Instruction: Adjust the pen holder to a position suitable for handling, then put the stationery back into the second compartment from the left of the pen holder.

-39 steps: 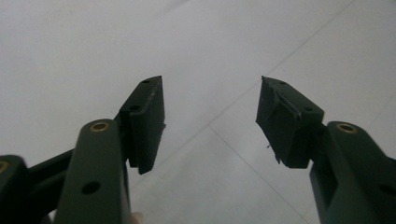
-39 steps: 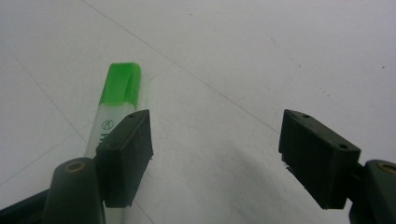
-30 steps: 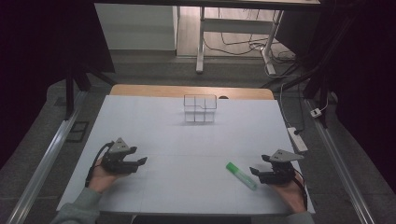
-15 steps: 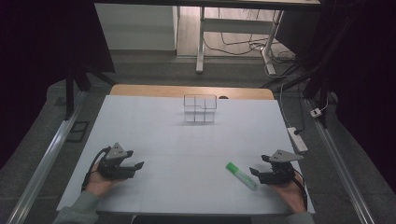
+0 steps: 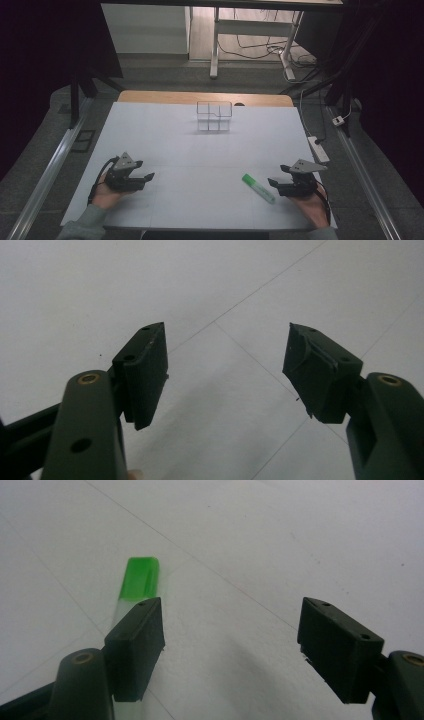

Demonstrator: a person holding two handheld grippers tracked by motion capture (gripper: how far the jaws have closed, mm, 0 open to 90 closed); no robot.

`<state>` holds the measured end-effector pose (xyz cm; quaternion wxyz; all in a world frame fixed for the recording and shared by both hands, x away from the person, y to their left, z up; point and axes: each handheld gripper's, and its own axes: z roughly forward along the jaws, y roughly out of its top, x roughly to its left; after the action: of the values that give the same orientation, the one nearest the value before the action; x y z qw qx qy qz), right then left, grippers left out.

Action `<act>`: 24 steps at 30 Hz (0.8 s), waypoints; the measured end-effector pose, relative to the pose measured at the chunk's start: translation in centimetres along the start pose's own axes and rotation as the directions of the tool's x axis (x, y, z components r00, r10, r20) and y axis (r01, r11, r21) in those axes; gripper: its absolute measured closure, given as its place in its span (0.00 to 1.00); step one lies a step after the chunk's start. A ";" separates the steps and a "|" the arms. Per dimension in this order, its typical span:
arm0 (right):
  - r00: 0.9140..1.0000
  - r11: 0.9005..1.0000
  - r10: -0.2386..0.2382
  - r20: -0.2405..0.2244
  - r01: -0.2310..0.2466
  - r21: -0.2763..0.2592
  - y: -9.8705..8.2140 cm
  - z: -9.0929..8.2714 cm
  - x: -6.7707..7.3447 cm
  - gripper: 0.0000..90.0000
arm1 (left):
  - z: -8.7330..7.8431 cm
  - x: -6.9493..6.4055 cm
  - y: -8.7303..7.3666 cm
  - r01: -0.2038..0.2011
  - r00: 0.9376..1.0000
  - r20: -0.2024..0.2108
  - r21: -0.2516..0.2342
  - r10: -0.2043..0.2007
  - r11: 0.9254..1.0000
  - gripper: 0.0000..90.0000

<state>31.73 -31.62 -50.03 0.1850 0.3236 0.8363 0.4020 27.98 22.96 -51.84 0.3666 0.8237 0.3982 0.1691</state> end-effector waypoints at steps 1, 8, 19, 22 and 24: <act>1.000 1.000 -0.002 -0.002 0.002 0.002 0.0 0.0 0.1 0.29 | 0.0 0.0 0.0 -0.001 1.000 0.000 0.001 0.001 1.000 0.38; 1.000 1.000 -0.012 -0.014 0.012 0.010 0.6 0.2 0.5 0.29 | 0.0 0.1 -0.1 0.003 1.000 0.000 0.000 -0.003 1.000 0.37; 0.999 0.999 -0.013 -0.048 0.014 0.034 2.8 0.3 1.2 0.30 | 0.0 0.0 0.0 -0.001 1.000 0.005 -0.007 0.001 1.000 0.37; 0.998 0.999 -0.021 -0.054 0.024 0.045 3.6 0.6 1.6 0.31 | 0.0 0.0 0.0 -0.001 1.000 0.007 -0.008 0.001 1.000 0.37; 0.998 0.998 -0.030 -0.059 0.033 0.054 4.1 0.9 1.9 0.31 | 0.0 0.0 0.0 -0.001 1.000 0.008 -0.008 0.001 1.000 0.37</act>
<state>32.45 -27.92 -47.44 0.1581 0.3033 0.8571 0.3853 28.00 22.97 -51.80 0.3715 0.8230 0.3958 0.1674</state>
